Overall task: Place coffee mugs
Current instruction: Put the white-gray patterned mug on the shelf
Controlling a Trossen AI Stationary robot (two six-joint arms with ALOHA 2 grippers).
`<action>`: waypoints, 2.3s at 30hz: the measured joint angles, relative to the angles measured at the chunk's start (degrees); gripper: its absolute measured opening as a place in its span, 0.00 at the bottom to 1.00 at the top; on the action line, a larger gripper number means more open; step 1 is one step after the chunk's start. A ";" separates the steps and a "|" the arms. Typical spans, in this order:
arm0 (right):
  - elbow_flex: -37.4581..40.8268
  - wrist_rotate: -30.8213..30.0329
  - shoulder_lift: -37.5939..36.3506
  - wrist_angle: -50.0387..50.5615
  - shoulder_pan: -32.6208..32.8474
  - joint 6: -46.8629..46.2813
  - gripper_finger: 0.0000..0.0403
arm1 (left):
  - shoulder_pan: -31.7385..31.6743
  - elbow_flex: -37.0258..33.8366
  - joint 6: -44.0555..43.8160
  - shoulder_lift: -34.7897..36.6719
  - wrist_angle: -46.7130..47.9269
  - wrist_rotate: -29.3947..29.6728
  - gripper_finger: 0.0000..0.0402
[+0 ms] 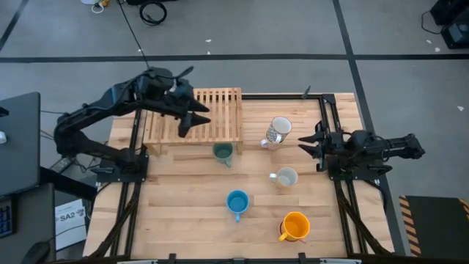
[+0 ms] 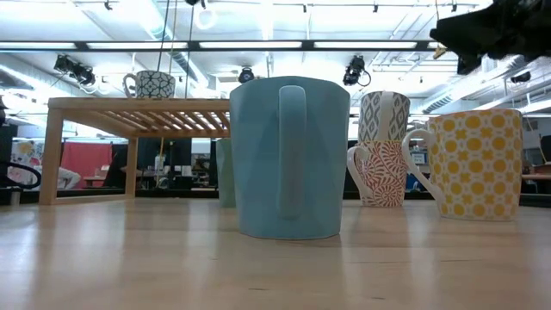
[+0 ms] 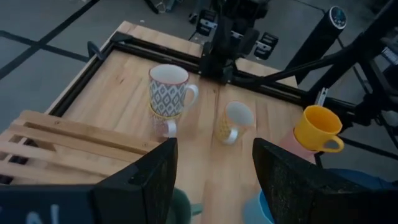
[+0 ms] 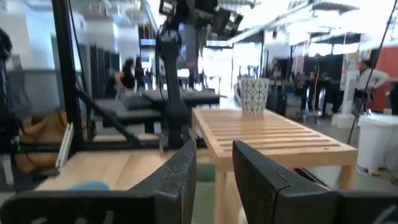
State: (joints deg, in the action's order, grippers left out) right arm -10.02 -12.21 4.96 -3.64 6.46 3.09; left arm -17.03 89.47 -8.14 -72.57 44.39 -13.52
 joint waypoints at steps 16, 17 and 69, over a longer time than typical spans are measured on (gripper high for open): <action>-30.06 -6.14 28.16 35.71 -6.44 6.32 0.27 | 1.61 0.00 1.65 -3.55 -2.38 0.00 0.54; -31.25 -6.05 29.91 37.14 -7.05 7.00 0.27 | 1.70 0.00 1.73 -3.59 -2.37 0.03 0.54; -44.87 11.96 60.58 53.65 -22.36 21.01 0.07 | 6.12 0.00 1.88 -3.62 -2.61 0.42 0.54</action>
State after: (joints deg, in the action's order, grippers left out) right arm -54.89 -0.24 65.54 50.00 -15.90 24.10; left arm -10.92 89.47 -6.26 -76.18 41.78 -13.10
